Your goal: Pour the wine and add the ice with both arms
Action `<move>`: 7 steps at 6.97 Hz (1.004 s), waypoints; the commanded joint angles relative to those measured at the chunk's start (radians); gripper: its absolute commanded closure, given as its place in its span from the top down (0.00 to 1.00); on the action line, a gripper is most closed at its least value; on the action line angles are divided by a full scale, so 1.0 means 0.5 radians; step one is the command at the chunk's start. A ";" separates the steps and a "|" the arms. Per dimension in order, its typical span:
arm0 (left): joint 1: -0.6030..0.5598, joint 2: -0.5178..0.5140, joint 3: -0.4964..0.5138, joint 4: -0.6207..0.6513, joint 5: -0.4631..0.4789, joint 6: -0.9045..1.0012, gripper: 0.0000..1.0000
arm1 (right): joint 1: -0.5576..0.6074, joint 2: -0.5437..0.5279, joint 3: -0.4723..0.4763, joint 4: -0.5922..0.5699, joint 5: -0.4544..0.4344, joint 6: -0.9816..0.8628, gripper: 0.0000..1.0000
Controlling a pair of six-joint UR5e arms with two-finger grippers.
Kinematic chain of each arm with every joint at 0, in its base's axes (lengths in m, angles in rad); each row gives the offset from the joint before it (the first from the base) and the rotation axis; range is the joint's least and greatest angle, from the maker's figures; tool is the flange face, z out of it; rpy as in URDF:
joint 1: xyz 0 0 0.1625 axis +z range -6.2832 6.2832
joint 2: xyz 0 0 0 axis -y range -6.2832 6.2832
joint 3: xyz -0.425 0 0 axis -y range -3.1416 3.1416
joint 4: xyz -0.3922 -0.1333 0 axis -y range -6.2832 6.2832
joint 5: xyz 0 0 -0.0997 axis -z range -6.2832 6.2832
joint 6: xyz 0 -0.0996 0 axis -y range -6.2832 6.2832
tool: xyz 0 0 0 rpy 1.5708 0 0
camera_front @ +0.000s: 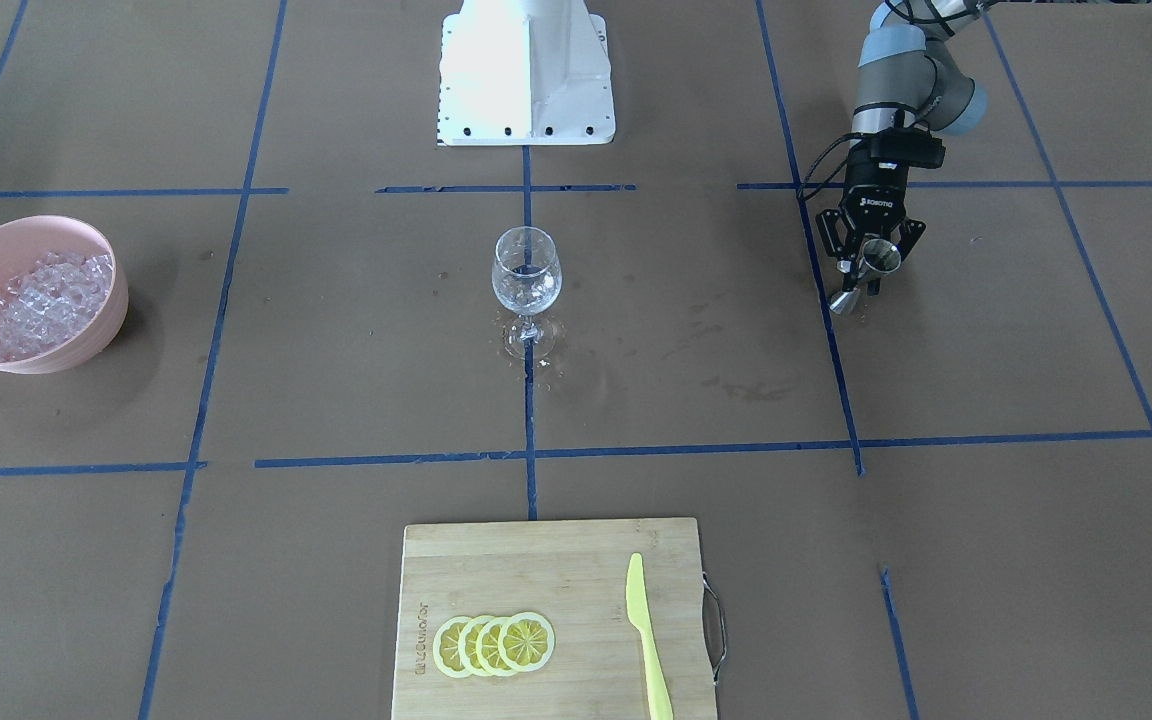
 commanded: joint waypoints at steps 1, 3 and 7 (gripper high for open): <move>-0.002 0.000 -0.011 0.000 0.017 0.026 0.00 | 0.000 0.000 0.000 0.000 0.000 0.000 1.00; -0.005 0.000 -0.109 -0.018 0.020 0.029 0.00 | 0.000 0.000 0.000 0.000 0.000 0.000 1.00; -0.008 -0.143 -0.198 -0.183 -0.004 0.684 0.00 | 0.000 0.003 0.000 -0.003 0.000 0.000 1.00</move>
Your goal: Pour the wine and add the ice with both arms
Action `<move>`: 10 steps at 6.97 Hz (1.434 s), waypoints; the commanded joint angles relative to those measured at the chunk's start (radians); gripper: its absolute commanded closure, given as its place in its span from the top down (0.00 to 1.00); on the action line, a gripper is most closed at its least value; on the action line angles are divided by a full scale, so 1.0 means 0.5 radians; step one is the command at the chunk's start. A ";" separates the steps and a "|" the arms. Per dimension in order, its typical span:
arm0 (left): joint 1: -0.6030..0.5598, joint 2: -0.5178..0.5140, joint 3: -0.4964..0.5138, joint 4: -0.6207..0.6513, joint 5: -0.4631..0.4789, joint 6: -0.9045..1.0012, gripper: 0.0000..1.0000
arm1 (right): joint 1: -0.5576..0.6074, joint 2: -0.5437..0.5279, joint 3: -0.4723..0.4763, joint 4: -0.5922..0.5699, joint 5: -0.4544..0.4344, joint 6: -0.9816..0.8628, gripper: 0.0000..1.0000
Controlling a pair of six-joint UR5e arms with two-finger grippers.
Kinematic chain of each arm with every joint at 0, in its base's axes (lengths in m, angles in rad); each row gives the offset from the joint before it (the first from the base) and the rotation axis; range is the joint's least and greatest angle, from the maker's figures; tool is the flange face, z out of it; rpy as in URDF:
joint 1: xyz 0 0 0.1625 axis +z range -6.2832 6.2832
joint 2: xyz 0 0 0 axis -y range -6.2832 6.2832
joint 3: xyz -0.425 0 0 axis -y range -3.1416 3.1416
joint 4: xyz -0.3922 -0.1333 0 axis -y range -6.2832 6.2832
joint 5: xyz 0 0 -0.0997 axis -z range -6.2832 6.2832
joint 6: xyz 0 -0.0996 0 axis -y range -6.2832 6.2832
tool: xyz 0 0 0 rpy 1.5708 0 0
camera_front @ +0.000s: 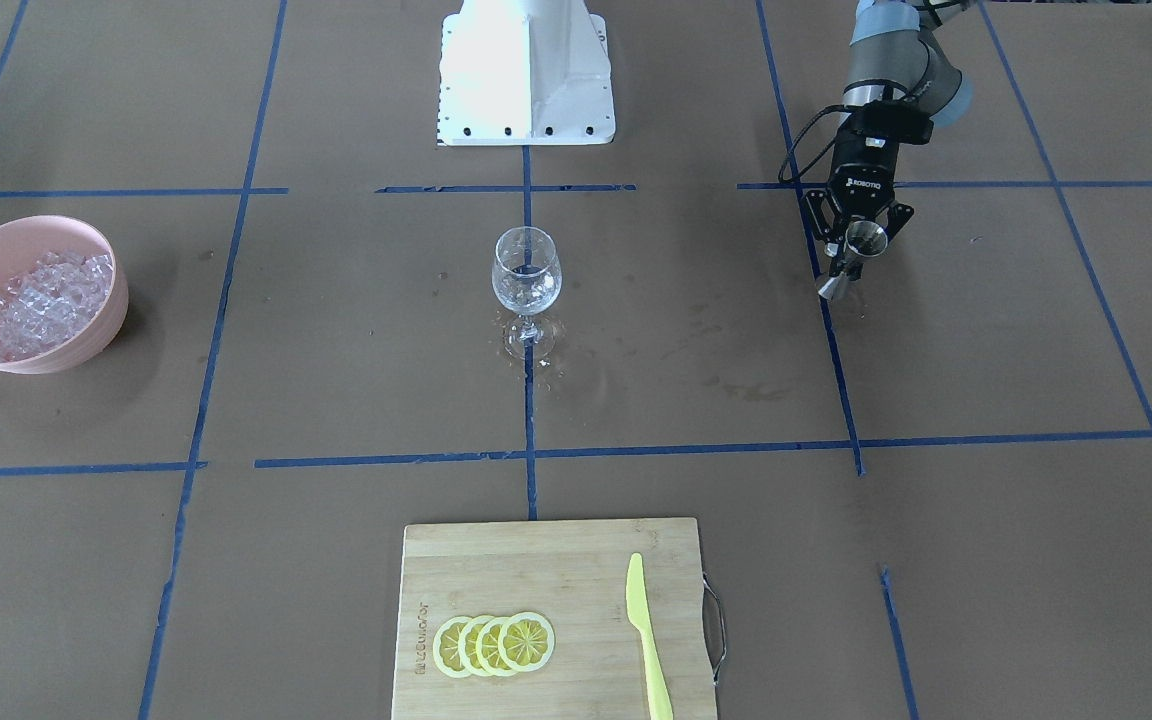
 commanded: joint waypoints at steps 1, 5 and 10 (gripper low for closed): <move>-0.023 -0.177 -0.011 -0.092 -0.021 0.397 0.00 | 0.000 0.002 -0.003 -0.002 0.000 0.000 1.00; -0.112 -0.585 -0.011 0.021 -0.088 0.671 0.00 | 0.000 0.005 -0.003 -0.002 -0.003 0.003 1.00; -0.149 -0.966 -0.014 0.573 -0.251 0.674 0.00 | 0.000 0.002 -0.006 -0.002 -0.003 0.000 1.00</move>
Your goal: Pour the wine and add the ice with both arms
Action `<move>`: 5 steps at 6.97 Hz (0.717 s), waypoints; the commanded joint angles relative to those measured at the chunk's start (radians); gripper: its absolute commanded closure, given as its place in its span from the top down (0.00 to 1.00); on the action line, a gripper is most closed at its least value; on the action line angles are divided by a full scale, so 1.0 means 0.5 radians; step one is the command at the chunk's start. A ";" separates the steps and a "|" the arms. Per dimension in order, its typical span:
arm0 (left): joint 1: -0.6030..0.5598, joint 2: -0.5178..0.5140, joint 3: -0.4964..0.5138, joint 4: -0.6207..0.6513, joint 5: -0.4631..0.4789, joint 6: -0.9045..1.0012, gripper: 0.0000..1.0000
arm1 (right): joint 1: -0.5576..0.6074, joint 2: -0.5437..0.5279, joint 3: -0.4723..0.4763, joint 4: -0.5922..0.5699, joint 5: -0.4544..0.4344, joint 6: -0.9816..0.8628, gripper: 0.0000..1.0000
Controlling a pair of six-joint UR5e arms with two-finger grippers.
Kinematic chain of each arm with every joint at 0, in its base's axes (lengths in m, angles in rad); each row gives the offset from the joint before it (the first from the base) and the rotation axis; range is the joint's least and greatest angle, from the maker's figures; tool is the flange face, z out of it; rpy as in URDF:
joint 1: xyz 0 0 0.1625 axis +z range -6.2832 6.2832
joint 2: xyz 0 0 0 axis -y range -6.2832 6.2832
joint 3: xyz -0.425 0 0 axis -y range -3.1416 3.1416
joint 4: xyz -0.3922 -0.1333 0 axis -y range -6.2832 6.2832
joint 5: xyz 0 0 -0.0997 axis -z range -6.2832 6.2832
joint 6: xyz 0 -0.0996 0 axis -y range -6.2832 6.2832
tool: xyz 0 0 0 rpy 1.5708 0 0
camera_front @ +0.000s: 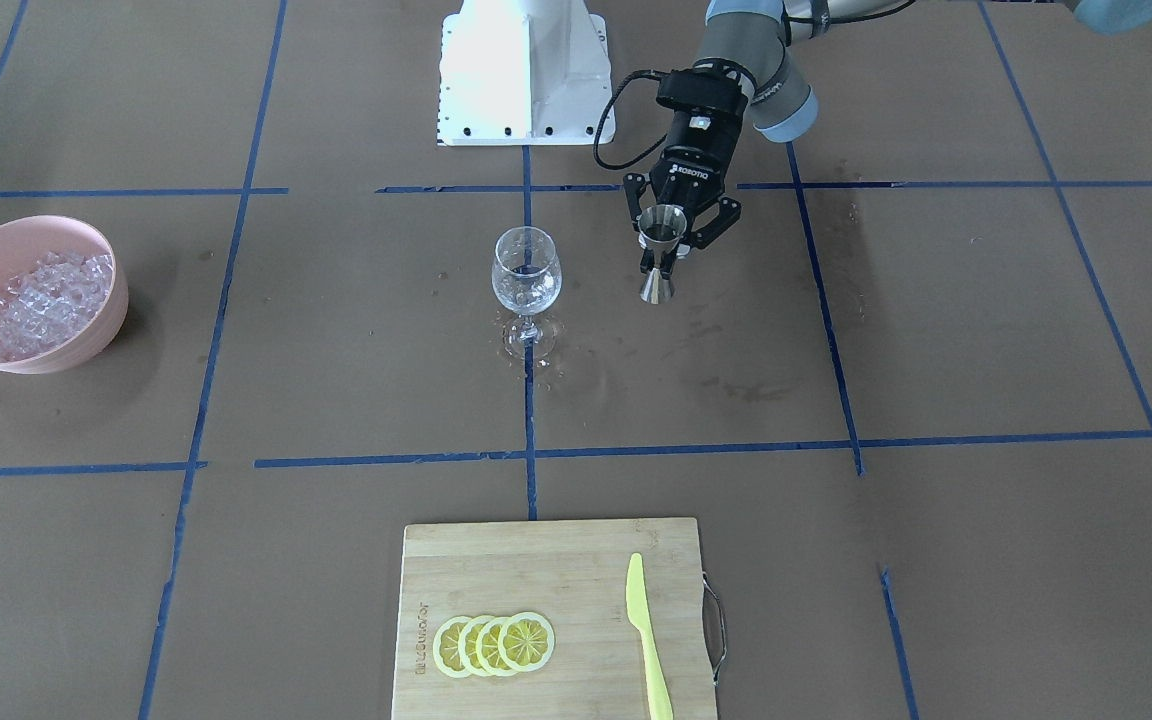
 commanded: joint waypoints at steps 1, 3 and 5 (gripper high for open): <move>0.001 -0.128 0.000 0.251 -0.009 0.001 0.00 | 0.000 -0.003 -0.001 0.000 0.000 0.000 1.00; 0.002 -0.230 0.000 0.435 -0.002 0.153 0.00 | 0.000 -0.003 -0.007 0.000 -0.003 0.000 1.00; -0.002 -0.236 0.000 0.442 0.001 0.319 0.00 | 0.000 -0.003 -0.016 0.000 -0.003 0.000 1.00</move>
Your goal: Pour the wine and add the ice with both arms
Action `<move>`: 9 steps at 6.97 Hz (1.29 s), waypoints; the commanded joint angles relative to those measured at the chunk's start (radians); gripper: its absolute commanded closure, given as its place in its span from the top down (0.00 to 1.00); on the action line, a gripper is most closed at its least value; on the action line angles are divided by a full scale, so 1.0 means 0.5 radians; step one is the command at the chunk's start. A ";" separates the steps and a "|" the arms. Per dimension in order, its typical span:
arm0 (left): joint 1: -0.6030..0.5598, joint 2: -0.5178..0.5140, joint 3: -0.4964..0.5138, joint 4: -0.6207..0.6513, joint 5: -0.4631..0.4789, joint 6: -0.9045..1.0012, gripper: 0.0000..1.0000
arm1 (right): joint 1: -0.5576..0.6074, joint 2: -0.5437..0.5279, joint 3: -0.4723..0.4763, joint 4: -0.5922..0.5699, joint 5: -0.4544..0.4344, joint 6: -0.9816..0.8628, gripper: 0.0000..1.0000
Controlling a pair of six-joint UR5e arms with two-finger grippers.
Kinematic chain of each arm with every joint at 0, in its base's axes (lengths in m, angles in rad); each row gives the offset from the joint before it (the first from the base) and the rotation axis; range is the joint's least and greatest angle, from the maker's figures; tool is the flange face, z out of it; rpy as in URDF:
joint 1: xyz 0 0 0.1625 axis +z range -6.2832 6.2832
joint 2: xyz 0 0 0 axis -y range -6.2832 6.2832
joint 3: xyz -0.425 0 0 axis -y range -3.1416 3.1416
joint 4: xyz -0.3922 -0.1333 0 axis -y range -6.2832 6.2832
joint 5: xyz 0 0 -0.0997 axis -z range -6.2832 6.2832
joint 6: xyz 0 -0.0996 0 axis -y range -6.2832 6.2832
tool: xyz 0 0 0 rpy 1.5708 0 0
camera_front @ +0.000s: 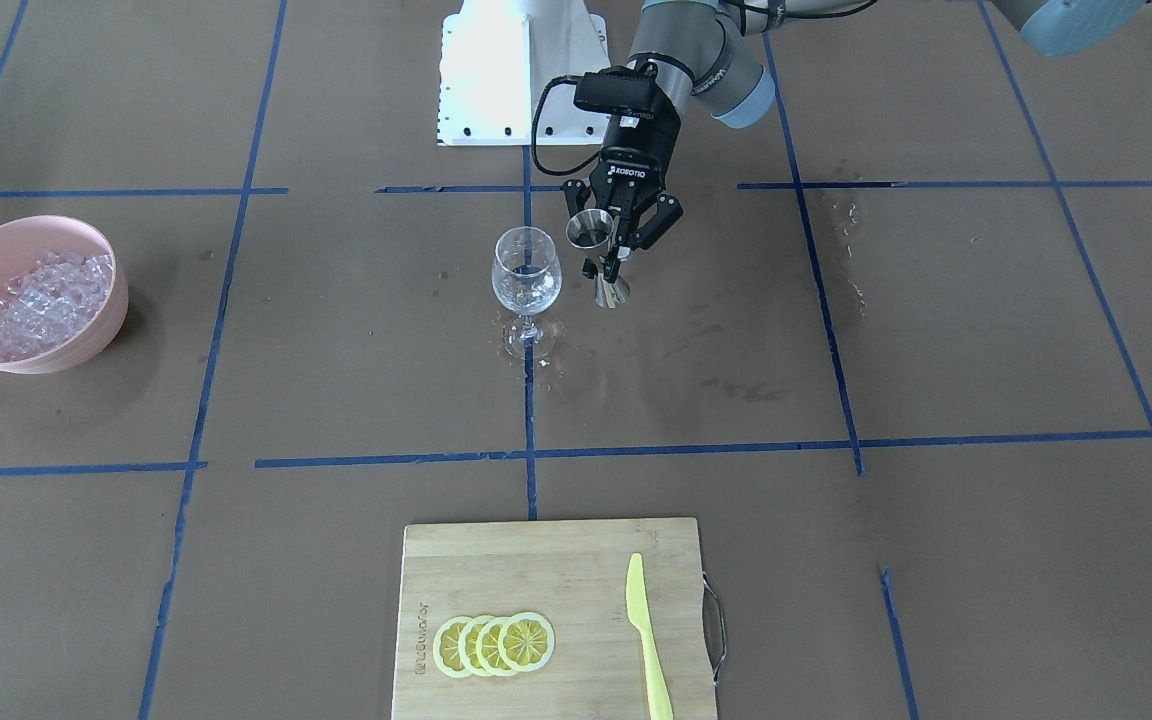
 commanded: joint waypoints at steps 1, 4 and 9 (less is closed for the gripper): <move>-0.012 -0.013 0.000 0.016 0.001 0.239 0.00 | 0.000 -0.003 -0.007 -0.003 0.000 0.000 1.00; -0.018 -0.047 0.003 0.019 0.020 0.598 0.00 | 0.000 -0.006 -0.022 -0.003 0.000 0.000 1.00; -0.009 -0.117 0.009 0.025 0.262 1.466 0.00 | 0.006 -0.012 -0.037 -0.003 0.000 0.003 1.00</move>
